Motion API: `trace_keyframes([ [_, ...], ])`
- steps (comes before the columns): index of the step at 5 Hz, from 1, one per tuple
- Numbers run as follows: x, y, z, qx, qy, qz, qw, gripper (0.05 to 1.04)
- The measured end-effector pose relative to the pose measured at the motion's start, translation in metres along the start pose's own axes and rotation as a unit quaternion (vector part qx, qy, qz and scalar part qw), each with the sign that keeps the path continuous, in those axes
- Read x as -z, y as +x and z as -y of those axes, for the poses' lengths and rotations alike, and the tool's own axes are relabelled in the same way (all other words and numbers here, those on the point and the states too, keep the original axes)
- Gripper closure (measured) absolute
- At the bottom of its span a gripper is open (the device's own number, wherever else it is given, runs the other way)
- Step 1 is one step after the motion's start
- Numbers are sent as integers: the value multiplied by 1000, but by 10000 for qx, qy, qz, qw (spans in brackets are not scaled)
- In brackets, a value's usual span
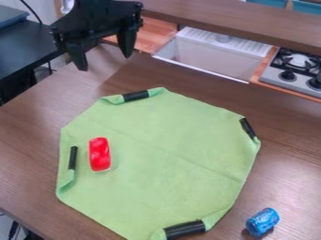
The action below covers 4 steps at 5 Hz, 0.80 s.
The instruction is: Fold the cloth from right top to bottom left
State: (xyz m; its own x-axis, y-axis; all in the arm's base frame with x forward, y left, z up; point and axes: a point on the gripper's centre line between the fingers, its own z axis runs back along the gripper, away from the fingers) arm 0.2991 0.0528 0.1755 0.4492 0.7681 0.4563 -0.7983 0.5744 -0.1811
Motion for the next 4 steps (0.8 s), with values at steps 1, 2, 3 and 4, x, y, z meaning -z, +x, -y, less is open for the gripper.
trace_keyframes([
  [1, 7, -3, 0, 5, 89, -70, 9999, 83],
  [2, 25, -29, 20, 193, 295, -158, 9993, 83],
  [3, 39, -41, 43, 271, 335, -55, 9991, 83],
  [4, 52, -56, 71, 467, 317, 98, 9984, 83],
])
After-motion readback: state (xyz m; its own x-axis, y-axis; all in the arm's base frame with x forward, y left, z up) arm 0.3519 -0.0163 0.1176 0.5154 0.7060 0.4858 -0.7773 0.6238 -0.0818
